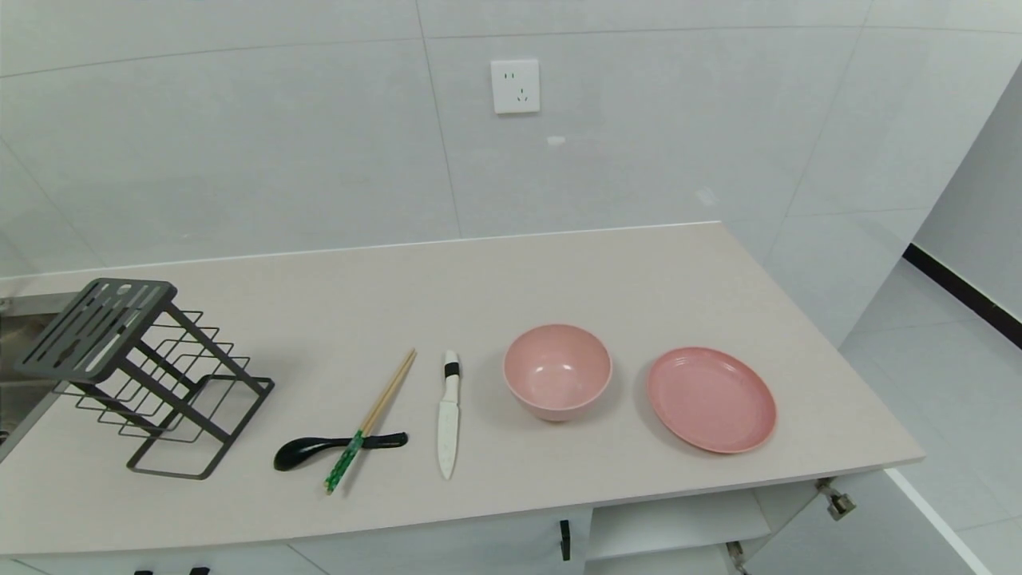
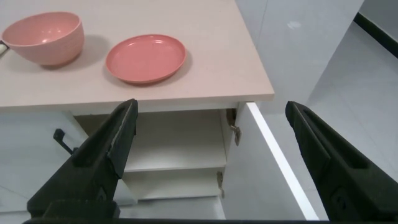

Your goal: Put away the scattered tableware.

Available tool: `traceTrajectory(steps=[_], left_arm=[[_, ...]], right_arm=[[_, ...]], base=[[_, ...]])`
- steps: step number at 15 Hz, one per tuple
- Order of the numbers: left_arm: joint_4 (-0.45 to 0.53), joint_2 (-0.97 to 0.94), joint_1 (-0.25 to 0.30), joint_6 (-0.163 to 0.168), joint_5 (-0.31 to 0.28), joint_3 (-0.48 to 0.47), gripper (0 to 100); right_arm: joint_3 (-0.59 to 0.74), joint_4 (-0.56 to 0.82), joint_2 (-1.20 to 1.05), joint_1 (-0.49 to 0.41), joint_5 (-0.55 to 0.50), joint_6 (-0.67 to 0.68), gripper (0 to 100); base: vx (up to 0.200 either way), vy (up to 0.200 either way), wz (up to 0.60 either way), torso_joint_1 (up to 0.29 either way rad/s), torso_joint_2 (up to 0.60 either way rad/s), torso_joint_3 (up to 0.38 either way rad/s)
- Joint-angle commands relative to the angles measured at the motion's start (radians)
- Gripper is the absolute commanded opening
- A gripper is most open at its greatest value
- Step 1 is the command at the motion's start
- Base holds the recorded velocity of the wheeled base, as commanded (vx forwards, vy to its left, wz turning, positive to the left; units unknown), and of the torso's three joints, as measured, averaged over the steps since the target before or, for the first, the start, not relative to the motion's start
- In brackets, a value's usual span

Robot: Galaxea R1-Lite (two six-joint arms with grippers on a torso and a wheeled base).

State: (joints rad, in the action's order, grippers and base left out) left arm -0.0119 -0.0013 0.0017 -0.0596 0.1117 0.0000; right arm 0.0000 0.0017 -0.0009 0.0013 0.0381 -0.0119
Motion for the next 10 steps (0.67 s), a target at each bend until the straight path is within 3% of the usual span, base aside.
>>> traceTrajectory(steps=[1, 3, 10], left_arm=[[0.000, 0.001, 0.000, 0.001, 0.000, 0.000, 100], [0.000, 0.001, 0.000, 0.000, 0.000, 0.000, 100], [0.000, 0.001, 0.000, 0.000, 0.000, 0.000, 100]], right_arm=[[0.000, 0.000, 0.001, 0.000, 0.000, -0.002, 100], [0.000, 0.000, 0.001, 0.000, 0.000, 0.000, 100], [0.000, 0.000, 0.001, 0.000, 0.000, 0.000, 100]], base=[[0.200, 0.000, 0.00, 0.012, -0.02, -0.007], [0.200, 0.000, 0.00, 0.005, 0.00, 0.002], [0.000, 0.000, 0.00, 0.000, 0.00, 0.000]])
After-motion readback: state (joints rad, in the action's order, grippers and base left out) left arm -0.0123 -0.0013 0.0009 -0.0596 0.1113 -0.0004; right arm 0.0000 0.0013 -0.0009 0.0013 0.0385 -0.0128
